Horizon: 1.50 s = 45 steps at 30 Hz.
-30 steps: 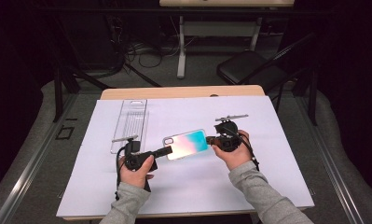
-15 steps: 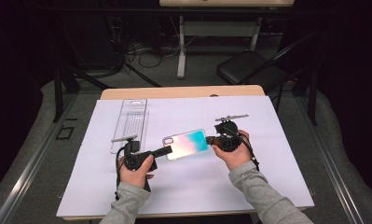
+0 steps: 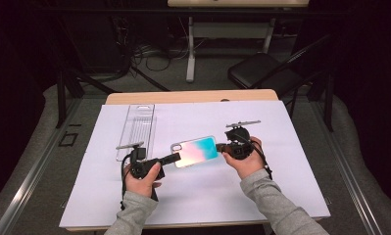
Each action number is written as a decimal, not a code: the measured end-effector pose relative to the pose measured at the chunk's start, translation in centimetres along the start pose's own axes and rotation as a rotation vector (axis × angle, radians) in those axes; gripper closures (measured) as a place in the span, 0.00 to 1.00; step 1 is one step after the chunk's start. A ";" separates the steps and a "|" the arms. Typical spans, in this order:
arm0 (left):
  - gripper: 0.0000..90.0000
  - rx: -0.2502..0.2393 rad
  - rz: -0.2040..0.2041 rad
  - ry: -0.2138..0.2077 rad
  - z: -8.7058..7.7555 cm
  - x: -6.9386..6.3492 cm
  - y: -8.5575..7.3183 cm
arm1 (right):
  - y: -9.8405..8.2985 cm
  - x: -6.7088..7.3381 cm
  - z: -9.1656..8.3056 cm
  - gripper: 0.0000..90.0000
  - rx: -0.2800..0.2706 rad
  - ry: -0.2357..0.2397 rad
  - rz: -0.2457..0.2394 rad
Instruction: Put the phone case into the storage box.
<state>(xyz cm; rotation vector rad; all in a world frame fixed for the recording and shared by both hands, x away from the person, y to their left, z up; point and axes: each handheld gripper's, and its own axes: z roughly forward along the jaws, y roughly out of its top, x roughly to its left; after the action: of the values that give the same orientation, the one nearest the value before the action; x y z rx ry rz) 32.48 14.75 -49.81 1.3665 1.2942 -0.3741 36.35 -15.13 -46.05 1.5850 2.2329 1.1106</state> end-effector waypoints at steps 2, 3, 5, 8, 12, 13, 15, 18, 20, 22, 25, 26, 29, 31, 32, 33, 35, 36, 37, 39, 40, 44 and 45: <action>0.90 0.001 0.001 -0.002 0.0 0.0 0.0 | 0.0 0.0 0.0 0.98 0.000 0.001 0.001; 0.90 0.001 0.000 -0.003 0.0 0.0 0.0 | 0.0 0.0 0.0 0.98 0.000 0.001 0.003; 0.90 -0.003 0.001 -0.006 0.0 0.0 0.0 | 0.0 0.0 0.0 0.98 0.000 0.003 0.003; 0.90 -0.003 0.001 -0.007 -0.1 0.0 0.0 | 0.0 0.0 0.0 0.98 0.004 0.005 0.008; 0.90 -0.004 0.001 -0.008 -0.1 0.0 0.0 | 0.0 0.0 0.0 0.98 0.003 0.008 0.008; 0.90 -0.006 -0.001 -0.011 -0.1 0.0 0.0 | 0.0 0.0 0.0 0.98 0.003 0.009 0.009; 0.90 -0.008 -0.002 -0.008 -0.2 0.0 0.0 | 0.0 0.0 0.0 0.98 0.003 0.010 0.010; 0.90 -0.008 0.001 -0.012 -0.2 0.1 0.0 | 0.0 0.0 0.0 0.97 0.004 0.012 0.010; 0.90 -0.008 0.000 -0.012 -0.1 0.1 0.0 | 0.0 0.0 0.0 0.97 0.003 0.013 0.009; 0.90 -0.007 -0.005 -0.015 -0.1 0.2 0.0 | 0.0 0.0 0.0 0.97 0.004 0.013 0.008; 0.90 -0.006 -0.008 -0.017 -0.2 0.2 0.0 | 0.0 0.0 0.0 0.97 0.006 0.016 0.008; 0.90 -0.006 -0.007 -0.017 -0.2 0.2 0.0 | 0.0 0.0 0.0 0.97 0.005 0.016 0.008; 0.90 -0.011 -0.008 -0.022 -0.2 0.2 0.0 | 0.0 0.0 0.0 0.97 0.006 0.018 0.010; 0.90 -0.011 -0.007 -0.023 -0.2 0.2 0.0 | 0.0 0.0 0.0 0.97 0.005 0.020 0.011; 0.90 -0.011 -0.008 -0.025 -0.2 0.2 0.0 | 0.0 0.0 0.0 0.97 0.005 0.022 0.011; 0.90 -0.009 -0.008 -0.026 -0.3 0.2 0.0 | 0.0 0.0 0.0 0.97 0.006 0.022 0.012; 0.90 -0.010 -0.010 -0.026 -0.3 0.2 0.1 | 0.0 0.0 0.0 0.97 0.005 0.024 0.012; 0.90 -0.014 -0.012 -0.028 -0.3 0.2 0.1 | 0.0 0.0 -0.1 0.97 0.004 0.025 0.011; 0.90 -0.015 -0.013 -0.030 -0.3 0.2 0.1 | 0.0 0.0 -0.1 0.97 0.003 0.025 0.013; 0.90 -0.017 -0.014 -0.031 -0.3 0.2 0.1 | 0.0 0.0 -0.1 0.97 0.003 0.026 0.012; 0.90 -0.016 -0.016 -0.032 -0.3 0.3 0.0 | 0.0 0.0 -0.1 0.96 0.002 0.028 0.013; 0.90 -0.018 -0.016 -0.035 -0.3 0.4 0.0 | 0.0 0.0 -0.1 0.96 0.001 0.030 0.011; 0.90 -0.019 -0.016 -0.036 -0.3 0.4 0.0 | 0.0 0.0 -0.1 0.95 0.001 0.031 0.012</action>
<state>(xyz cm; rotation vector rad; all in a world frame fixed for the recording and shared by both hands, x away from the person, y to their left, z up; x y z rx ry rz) 32.51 15.15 -50.03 1.3284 1.2763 -0.3949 36.33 -15.22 -45.96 1.5944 2.2466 1.1444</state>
